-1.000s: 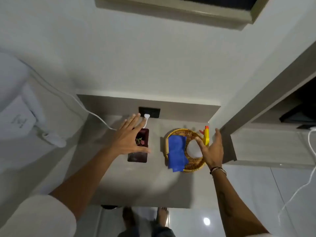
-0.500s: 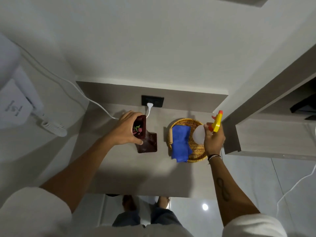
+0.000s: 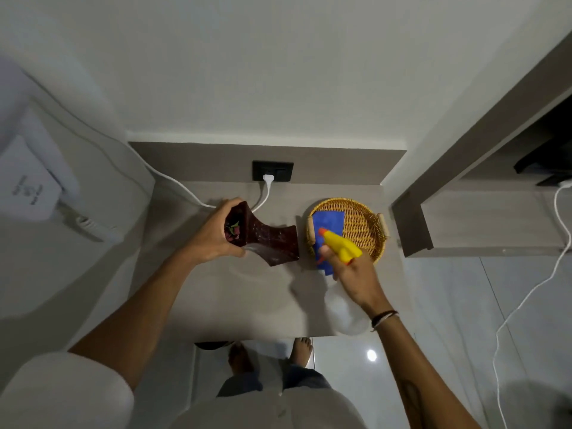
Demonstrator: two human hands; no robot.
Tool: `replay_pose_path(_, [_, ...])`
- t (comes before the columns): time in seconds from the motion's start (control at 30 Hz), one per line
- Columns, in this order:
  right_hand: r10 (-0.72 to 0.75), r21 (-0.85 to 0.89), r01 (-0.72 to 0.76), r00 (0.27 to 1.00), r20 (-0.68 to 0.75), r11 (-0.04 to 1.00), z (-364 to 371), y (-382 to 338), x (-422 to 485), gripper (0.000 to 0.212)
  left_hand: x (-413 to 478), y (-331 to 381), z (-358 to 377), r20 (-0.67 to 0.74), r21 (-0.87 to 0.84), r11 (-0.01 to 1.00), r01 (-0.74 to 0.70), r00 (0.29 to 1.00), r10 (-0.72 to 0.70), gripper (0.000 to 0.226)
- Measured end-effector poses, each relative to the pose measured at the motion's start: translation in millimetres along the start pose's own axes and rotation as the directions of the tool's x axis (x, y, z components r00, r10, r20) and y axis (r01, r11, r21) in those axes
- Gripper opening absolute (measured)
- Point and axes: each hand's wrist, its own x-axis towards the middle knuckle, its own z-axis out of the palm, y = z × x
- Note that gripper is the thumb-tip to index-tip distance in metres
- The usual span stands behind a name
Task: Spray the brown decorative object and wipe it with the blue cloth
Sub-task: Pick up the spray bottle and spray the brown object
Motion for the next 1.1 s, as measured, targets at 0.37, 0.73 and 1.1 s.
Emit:
replay_pose_path(0.37, [-0.089, -0.098, 0.109, 0.978, 0.189, 0.989, 76, -12, 13, 0.040, -7, -12, -10, -0.006, 0.011, 1.000, 0.016, 1.000, -0.016, 0.126])
replay_pose_path(0.73, [-0.081, -0.131, 0.103, 0.984, 0.158, 0.986, 70, -11, 11, 0.038, -13, -9, -12, -0.050, 0.079, 0.997, 0.013, 0.999, -0.009, 0.118])
replay_pose_path(1.1, [-0.039, 0.007, 0.039, 0.999, -0.013, 0.999, 51, 6, 2, 0.039, -9, 28, -8, -0.266, 0.133, 0.949, 0.288, 0.932, -0.246, 0.088])
